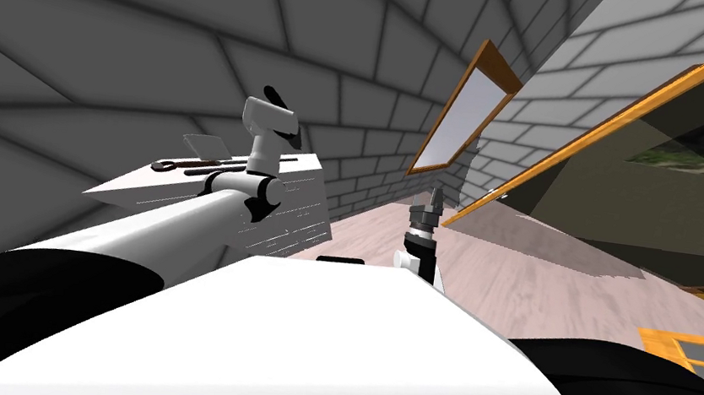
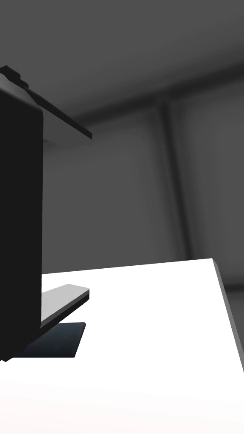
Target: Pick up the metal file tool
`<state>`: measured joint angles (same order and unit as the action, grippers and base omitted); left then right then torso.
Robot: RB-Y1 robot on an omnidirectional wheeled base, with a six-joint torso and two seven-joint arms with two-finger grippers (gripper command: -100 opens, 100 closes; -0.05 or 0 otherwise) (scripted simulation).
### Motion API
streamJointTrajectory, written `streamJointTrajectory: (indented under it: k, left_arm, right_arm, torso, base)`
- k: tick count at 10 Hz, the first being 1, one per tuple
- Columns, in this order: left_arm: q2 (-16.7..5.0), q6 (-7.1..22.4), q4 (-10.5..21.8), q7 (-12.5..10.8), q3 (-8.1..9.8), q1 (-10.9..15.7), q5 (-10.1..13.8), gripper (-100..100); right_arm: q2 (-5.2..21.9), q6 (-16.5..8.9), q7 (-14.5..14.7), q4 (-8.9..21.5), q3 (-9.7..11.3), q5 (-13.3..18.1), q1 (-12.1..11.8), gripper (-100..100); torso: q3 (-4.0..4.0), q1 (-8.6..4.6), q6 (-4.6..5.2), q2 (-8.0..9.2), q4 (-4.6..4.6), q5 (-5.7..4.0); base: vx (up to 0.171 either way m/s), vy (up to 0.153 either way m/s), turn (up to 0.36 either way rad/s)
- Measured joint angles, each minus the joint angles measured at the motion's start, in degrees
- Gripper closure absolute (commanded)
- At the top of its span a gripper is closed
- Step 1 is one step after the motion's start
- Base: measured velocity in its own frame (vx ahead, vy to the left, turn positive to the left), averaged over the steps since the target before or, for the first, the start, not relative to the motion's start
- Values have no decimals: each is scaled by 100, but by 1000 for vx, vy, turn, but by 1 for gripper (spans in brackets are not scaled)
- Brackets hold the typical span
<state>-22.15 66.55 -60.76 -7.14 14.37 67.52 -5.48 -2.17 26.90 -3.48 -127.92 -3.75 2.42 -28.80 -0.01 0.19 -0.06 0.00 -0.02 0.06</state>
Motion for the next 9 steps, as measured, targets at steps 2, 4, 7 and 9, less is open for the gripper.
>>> streamJointTrajectory:
  k: [2,4,7,9]
  left_arm:
    - [-23,255,210,-57,41,204,4,-100]
    - [-61,585,513,-144,103,479,14,-100]
    - [-103,992,945,-235,167,797,24,-100]
    - [-144,1312,1237,-318,224,1064,32,-100]
  right_arm:
    - [0,0,0,0,0,0,0,0]
    - [0,0,0,0,0,0,0,0]
    - [0,0,0,0,0,0,0,0]
    - [0,0,0,0,0,0,0,0]
  torso:
    - [1,0,0,1,1,-1]
    - [3,10,-1,5,2,2]
    - [0,3,-1,-1,0,0]
    - [1,9,-1,1,1,2]
  base:
    - [5,51,15]
    - [-4,68,17]
    - [9,46,11]
    - [4,69,23]
